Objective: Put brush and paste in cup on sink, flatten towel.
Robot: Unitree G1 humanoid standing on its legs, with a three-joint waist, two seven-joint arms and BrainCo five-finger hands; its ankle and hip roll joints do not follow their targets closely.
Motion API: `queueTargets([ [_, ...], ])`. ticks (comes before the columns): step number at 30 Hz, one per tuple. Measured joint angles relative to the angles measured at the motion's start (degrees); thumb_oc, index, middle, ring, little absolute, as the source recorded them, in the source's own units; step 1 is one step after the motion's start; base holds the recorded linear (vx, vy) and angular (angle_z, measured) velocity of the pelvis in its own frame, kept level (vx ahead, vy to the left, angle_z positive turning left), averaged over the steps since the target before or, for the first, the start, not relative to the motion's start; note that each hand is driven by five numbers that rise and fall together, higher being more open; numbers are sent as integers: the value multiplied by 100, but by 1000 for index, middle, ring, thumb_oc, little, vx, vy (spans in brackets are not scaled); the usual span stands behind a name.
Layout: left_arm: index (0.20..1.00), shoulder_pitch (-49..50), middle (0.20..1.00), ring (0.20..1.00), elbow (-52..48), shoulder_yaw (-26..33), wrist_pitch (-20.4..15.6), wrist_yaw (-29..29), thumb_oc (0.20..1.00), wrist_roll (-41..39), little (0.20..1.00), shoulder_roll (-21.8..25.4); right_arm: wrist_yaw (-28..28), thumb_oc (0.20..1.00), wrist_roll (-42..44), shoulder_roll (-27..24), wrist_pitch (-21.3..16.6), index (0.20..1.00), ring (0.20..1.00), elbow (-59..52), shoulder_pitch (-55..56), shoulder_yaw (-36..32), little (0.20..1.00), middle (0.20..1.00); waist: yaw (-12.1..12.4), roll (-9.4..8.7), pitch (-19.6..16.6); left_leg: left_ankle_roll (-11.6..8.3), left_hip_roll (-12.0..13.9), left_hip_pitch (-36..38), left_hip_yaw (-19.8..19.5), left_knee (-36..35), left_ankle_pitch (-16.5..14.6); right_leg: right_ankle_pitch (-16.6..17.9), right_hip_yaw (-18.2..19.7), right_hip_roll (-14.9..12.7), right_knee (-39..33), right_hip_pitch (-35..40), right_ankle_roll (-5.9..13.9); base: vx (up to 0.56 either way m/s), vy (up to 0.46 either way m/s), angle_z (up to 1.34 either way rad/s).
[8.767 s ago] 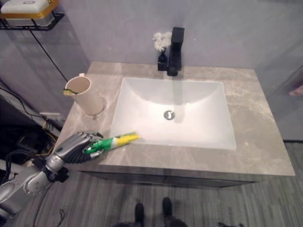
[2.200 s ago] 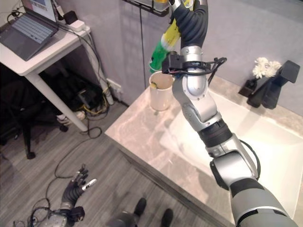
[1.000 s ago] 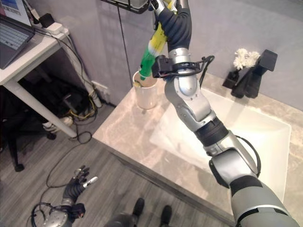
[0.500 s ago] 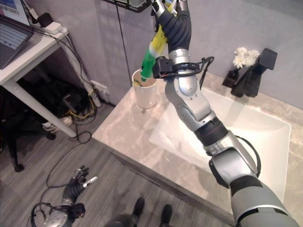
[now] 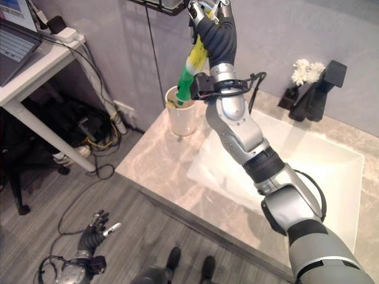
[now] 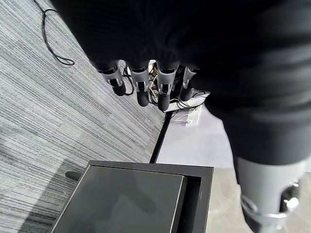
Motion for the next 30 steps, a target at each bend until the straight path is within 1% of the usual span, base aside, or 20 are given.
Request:
queueTargets([
  [18, 1000, 0, 1000, 1000, -91, -1, -1, 5, 1000, -7, 1000, -1, -3, 200, -5, 232, 34, 200, 200, 256, 2, 59, 200, 200, -7, -12, -8, 0, 1, -27, -3, -4, 0, 3, 0, 0, 0, -27, 5, 0, 0, 0],
  [19, 1000, 0, 1000, 1000, -125, -1, -2, 5, 1000, -20, 1000, -1, -3, 341, -6, 264, 37, 341, 341, 409, 2, 60, 341, 341, -7, -18, -11, 0, 1, -26, -3, -4, 0, 3, 0, 0, 0, -26, 5, 0, 0, 0],
  [20, 1000, 2, 1000, 1000, -125, 0, -2, 5, 1000, -27, 1000, -1, -2, 580, -6, 266, 41, 580, 580, 452, 2, 63, 580, 580, -7, -18, -11, 0, 2, -27, -3, -4, 0, 4, 0, 0, 0, -26, 5, 0, 0, 0],
  [21, 1000, 2, 1000, 1000, -125, 0, -3, 4, 1000, -29, 1000, -1, 0, 1000, -5, 266, 45, 1000, 1000, 483, 2, 64, 1000, 1000, -8, -19, -12, 0, 2, -26, -3, -3, 0, 4, 0, 0, 0, -26, 6, 0, 0, 0],
  [30, 1000, 2, 1000, 1000, -159, 0, -4, 4, 1000, -58, 1000, -1, 4, 1000, -8, 273, 47, 1000, 1000, 566, 2, 68, 1000, 1000, -7, -22, -13, 0, 2, -26, -3, -4, 0, 5, 1, 1, 0, -26, 7, 0, 0, 0],
])
